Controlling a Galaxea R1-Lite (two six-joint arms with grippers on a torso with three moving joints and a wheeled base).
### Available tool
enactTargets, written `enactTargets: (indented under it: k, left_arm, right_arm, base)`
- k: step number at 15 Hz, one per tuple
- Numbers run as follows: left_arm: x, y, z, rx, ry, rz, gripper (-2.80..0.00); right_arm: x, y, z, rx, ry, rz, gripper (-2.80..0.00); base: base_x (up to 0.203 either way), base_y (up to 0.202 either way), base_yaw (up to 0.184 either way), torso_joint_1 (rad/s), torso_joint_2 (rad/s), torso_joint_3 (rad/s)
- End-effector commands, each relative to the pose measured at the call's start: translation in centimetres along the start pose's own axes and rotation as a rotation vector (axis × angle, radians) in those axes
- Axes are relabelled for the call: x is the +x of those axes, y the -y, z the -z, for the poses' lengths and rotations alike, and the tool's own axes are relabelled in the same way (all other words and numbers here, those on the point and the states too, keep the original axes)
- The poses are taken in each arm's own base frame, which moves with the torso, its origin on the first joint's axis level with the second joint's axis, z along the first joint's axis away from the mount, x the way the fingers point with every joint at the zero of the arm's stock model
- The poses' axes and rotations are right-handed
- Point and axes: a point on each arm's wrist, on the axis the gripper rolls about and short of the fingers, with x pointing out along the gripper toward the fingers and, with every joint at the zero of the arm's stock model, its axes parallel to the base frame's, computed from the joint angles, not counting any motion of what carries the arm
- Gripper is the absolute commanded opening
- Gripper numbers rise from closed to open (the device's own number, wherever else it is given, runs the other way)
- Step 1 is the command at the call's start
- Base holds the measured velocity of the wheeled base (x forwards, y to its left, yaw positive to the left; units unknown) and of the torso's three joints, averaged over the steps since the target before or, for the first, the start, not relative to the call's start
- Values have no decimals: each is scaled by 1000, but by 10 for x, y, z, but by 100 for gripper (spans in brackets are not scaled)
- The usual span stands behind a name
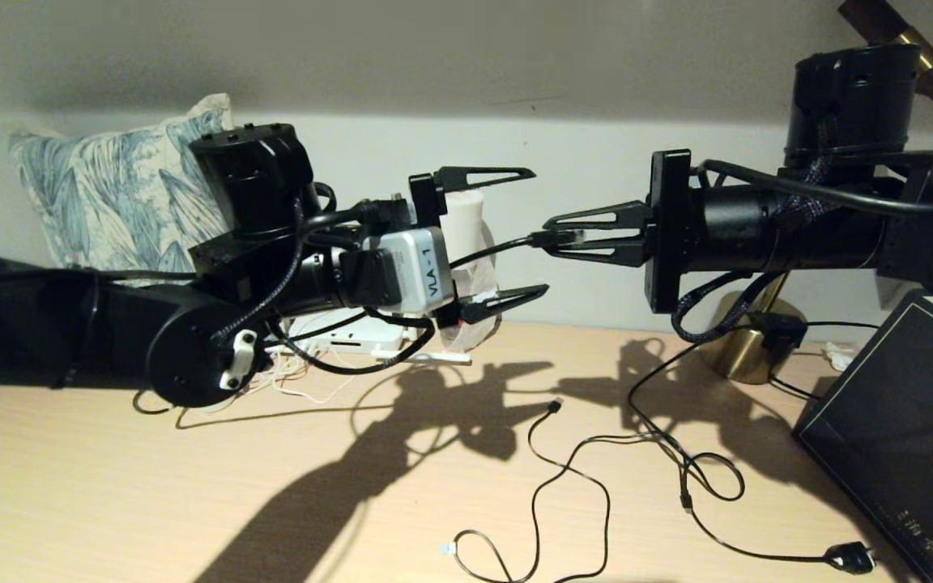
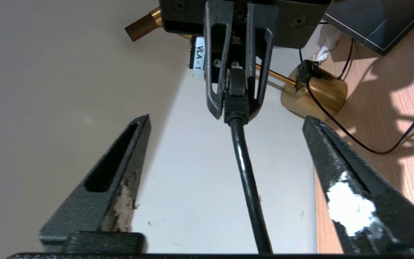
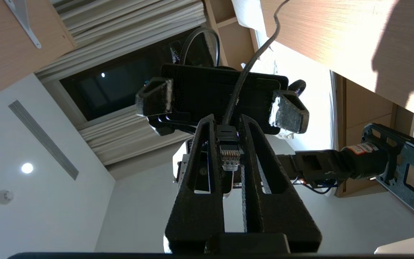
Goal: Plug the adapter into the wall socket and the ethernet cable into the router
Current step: Hand it to the other hand
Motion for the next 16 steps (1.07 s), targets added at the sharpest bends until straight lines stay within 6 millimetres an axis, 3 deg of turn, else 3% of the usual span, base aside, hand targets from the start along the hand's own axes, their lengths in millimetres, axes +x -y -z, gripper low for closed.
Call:
enactTargets:
  k: [1, 16]
  left_arm:
    - [0, 0, 0, 10, 5, -1, -280]
    - [4, 3, -3, 5, 21, 6, -280]
  right_arm:
    - [0, 0, 0, 8, -6, 0, -280]
    - [1, 1, -1, 10, -4, 2, -280]
  base:
    - [0, 0, 0, 0, 0, 0]
    - [0, 0, 0, 0, 0, 0]
